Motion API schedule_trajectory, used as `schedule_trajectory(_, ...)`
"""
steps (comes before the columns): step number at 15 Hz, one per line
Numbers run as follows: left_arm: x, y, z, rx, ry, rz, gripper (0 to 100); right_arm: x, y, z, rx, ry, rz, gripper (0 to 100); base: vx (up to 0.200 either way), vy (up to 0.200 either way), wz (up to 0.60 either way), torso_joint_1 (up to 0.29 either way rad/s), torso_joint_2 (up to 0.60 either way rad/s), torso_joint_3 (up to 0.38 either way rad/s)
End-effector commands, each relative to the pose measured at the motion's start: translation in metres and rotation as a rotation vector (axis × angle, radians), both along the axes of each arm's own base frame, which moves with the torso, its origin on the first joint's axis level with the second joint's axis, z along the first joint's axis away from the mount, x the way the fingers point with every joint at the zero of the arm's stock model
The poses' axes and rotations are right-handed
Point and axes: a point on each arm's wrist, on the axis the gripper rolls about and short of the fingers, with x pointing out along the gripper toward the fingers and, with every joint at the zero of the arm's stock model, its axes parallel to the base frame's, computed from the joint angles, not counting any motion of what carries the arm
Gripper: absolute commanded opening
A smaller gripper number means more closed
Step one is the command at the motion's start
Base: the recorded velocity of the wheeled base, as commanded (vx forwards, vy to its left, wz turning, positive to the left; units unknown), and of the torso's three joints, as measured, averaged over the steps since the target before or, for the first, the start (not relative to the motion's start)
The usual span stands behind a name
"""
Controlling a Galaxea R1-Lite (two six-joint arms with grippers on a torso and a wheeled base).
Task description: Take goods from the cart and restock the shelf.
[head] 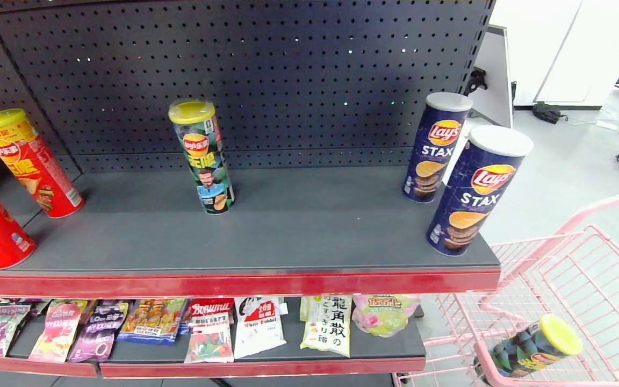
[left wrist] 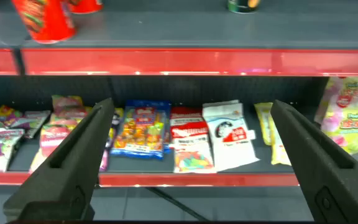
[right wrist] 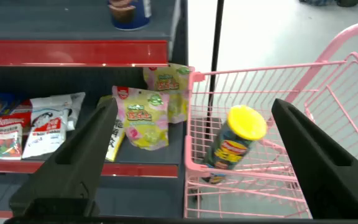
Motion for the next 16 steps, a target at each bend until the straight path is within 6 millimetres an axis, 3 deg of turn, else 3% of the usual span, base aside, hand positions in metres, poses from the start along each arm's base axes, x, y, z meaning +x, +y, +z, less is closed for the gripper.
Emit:
schedule_trajectory(1, 0.0001, 0.0, -0.0001, -0.001, 0.002, 0.0, 100, 0.0, 0.0, 0.0001, 0.0, -0.001, 0.0, 100, 0.0, 0.0, 0.0, 0.0, 0.0, 0.0)
schedule_trajectory(13, 0.0001, 0.0, 0.0, 0.0, 0.001, 0.0, 100, 0.0, -0.0001, 0.0001, 0.003, -0.001, -0.002, 100, 0.0, 0.0, -0.55, 0.003, 0.0, 0.001)
schedule_trajectory(16, 0.0001, 0.0, 0.0, -0.001, 0.001, 0.0, 100, 0.0, -0.0001, 0.0001, 0.0, -0.001, -0.002, 100, 0.0, 0.0, 0.0, 0.0, 0.0, 0.0)
